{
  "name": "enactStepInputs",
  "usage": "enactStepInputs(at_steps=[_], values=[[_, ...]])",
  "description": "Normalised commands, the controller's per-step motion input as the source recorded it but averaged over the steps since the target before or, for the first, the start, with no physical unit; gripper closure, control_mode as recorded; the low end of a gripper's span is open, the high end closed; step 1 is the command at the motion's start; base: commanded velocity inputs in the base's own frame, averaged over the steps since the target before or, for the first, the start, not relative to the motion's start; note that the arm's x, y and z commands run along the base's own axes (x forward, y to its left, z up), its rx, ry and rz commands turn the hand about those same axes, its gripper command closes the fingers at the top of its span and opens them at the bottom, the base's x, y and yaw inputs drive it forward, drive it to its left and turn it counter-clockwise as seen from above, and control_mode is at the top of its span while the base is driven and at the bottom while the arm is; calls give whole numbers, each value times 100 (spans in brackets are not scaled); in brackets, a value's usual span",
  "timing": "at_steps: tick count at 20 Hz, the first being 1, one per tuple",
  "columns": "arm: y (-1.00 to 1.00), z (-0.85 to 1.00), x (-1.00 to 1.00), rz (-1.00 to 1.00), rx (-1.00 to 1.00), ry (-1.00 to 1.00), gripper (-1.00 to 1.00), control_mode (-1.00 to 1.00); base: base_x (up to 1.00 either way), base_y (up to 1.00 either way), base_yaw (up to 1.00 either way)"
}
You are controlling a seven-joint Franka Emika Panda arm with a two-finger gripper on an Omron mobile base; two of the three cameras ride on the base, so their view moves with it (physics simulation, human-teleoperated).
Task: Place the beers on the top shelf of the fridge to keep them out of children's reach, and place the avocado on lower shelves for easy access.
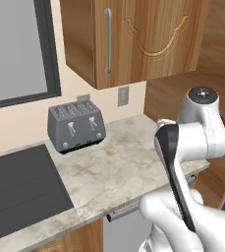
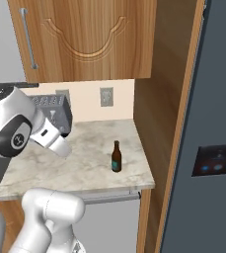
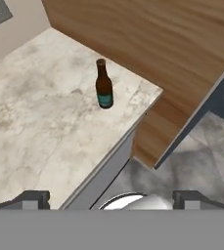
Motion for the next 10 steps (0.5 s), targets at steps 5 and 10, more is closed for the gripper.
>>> enactStepInputs(at_steps=[5,10], values=[[-2,-2,20,-19,-5,0,-100,-100,0,0,0],[0,0,27,-19,-9,1,-100,-100,0,0,0]])
